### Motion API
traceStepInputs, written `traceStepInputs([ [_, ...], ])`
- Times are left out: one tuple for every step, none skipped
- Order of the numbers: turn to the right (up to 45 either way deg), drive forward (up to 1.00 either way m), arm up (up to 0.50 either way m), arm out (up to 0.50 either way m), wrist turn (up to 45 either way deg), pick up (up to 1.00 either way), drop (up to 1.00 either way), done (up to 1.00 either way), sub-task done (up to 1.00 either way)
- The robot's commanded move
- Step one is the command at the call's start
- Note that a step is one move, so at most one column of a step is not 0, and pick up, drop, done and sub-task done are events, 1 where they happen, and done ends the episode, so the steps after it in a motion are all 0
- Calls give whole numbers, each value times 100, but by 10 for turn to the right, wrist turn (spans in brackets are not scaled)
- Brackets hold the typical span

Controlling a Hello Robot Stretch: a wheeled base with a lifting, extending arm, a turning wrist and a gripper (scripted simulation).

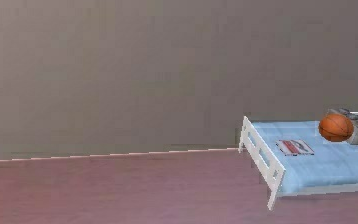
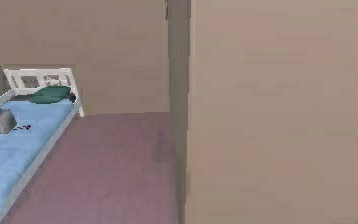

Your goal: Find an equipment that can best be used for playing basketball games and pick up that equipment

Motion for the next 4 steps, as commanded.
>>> traceStepInputs([
  [90,0,0,0,0,0,0,0,0],
  [0,5,0,0,0,0,0,0,0],
  [270,0,0,0,0,0,0,0,0],
  [0,40,0,0,0,0,0,0,0],
])
